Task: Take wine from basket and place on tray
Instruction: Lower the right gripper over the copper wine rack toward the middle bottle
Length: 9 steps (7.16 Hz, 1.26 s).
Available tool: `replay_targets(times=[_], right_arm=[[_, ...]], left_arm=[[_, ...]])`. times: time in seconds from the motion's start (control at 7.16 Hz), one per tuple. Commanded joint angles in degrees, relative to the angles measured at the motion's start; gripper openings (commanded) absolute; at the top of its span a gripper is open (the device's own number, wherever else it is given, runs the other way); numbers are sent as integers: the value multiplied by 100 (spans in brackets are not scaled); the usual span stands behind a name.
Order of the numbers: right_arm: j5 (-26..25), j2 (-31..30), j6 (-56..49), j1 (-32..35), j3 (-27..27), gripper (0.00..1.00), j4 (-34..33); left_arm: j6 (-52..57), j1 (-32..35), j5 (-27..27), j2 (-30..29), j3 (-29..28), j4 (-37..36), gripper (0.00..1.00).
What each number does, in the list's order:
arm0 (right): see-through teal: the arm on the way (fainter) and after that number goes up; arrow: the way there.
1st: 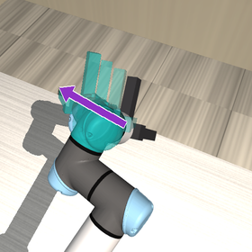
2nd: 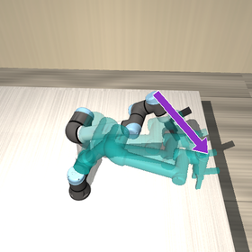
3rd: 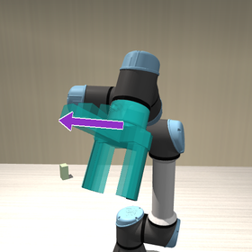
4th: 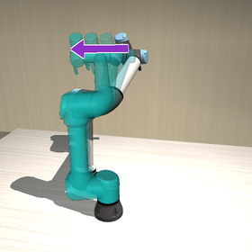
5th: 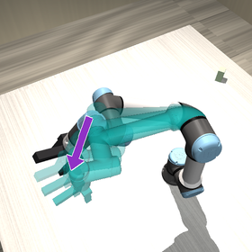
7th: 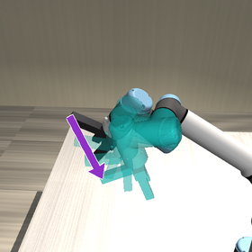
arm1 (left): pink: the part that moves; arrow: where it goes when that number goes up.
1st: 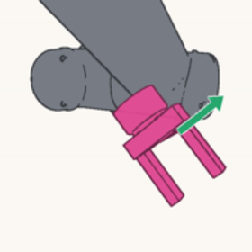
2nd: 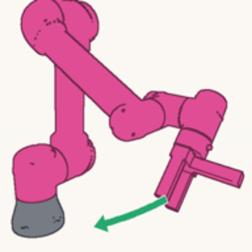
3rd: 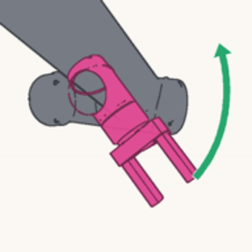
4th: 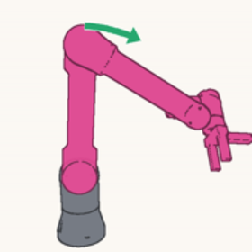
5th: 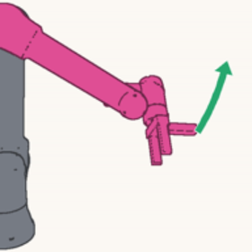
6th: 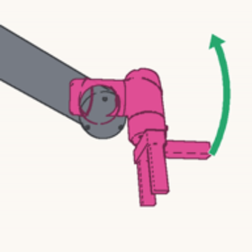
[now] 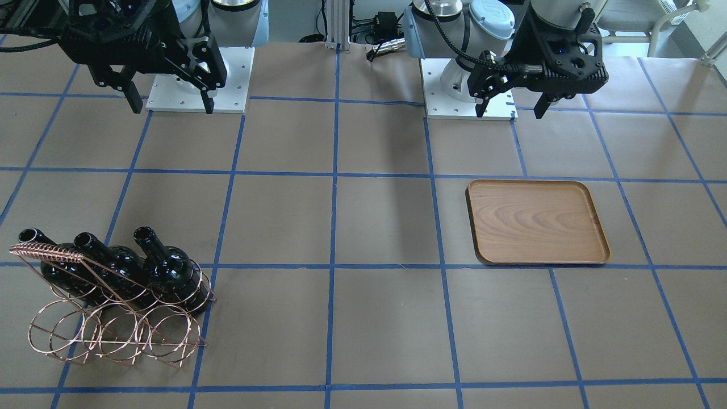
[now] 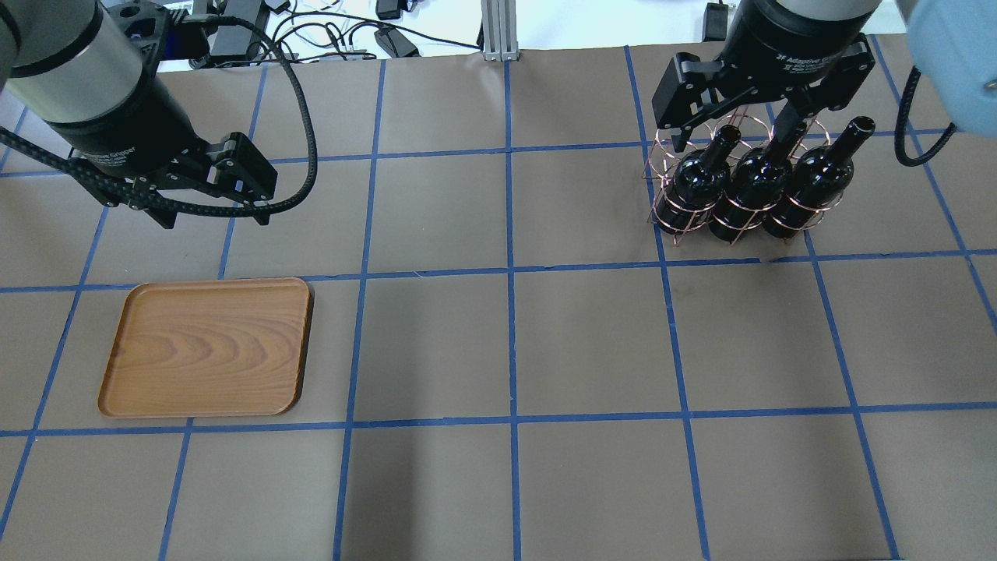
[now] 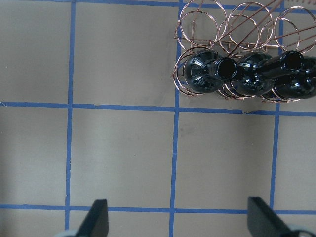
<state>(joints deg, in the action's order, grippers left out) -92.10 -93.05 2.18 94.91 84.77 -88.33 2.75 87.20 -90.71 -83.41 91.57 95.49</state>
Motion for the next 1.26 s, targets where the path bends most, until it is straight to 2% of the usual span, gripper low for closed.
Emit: replay_targets(times=[0.0, 0.14, 0.42, 0.56, 0.7, 0.84, 1.12], right_arm=[[51, 84, -33, -16, -13, 100, -522], [69, 224, -59, -69, -4, 100, -945], [218, 235, -444, -716, -4, 99, -636], [228, 287, -1047, -1076, 57, 99, -468], [202, 592, -1201, -1315, 66, 99, -588], [193, 795, -1655, -1587, 83, 98, -1007], [201, 1139, -1668, -1739, 101, 91, -1159]], left_arm=[[6, -1, -8, 1, 1, -4, 100], [15, -1, -8, 9, 1, 4, 100], [32, -1, -8, 27, 1, 13, 100], [33, -1, -8, 27, 1, 13, 100], [33, 8, 44, 27, 1, 13, 100], [33, 8, 54, 27, 10, 13, 100], [33, 8, 36, 45, 10, 66, 100]])
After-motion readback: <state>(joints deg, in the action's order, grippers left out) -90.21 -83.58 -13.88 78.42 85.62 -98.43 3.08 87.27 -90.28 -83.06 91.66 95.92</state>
